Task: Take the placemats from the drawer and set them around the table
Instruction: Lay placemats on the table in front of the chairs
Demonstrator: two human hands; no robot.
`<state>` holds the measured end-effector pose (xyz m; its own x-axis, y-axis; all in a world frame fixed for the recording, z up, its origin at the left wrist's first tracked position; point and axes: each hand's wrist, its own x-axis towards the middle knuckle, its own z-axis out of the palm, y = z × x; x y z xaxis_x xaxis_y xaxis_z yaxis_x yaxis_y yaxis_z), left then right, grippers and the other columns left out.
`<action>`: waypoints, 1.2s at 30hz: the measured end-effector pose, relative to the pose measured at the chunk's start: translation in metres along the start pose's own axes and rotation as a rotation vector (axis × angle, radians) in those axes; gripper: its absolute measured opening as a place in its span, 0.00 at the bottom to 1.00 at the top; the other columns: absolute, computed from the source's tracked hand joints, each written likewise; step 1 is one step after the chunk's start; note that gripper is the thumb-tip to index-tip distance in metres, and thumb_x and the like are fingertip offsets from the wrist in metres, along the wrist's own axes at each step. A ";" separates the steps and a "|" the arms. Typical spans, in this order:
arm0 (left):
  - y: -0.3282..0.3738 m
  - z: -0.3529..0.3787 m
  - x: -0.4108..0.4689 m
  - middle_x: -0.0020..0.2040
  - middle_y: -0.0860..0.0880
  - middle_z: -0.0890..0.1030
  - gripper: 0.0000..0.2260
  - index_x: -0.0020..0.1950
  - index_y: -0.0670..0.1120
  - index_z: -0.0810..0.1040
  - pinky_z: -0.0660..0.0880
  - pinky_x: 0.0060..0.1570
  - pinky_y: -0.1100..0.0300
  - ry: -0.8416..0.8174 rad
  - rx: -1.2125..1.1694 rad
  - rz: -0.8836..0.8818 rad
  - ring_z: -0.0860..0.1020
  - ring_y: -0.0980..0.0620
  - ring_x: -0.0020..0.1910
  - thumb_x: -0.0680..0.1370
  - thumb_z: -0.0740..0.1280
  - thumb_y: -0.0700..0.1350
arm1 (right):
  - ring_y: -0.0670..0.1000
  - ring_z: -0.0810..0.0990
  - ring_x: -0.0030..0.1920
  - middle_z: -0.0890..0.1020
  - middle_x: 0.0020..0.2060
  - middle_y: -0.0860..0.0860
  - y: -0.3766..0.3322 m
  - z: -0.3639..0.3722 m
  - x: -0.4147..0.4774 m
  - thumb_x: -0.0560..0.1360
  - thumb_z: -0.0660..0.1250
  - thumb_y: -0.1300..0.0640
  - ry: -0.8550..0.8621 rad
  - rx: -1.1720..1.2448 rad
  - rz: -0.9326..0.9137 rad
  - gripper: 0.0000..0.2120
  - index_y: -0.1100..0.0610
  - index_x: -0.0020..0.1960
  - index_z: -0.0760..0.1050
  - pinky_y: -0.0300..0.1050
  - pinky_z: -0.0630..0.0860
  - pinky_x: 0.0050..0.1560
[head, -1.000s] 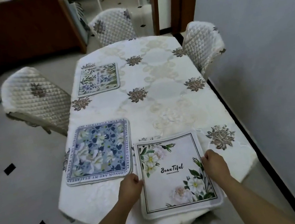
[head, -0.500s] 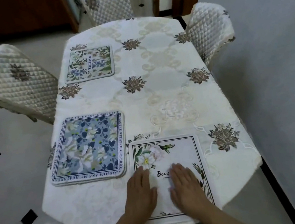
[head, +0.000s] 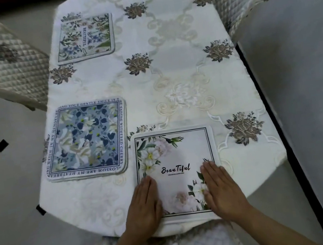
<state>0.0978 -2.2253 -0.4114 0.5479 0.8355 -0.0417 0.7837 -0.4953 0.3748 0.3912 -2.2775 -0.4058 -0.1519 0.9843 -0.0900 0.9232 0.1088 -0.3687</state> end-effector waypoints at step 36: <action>-0.028 -0.002 0.029 0.78 0.38 0.57 0.30 0.77 0.36 0.58 0.48 0.76 0.49 -0.065 0.025 -0.041 0.51 0.41 0.79 0.82 0.50 0.55 | 0.55 0.45 0.79 0.49 0.79 0.56 -0.015 0.014 -0.009 0.82 0.42 0.42 -0.095 -0.018 0.370 0.32 0.60 0.80 0.47 0.51 0.42 0.77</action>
<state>0.0917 -2.1866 -0.4211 0.5329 0.8381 -0.1171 0.8122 -0.4677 0.3487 0.3741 -2.2902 -0.4121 0.1616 0.9403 -0.2994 0.9277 -0.2482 -0.2788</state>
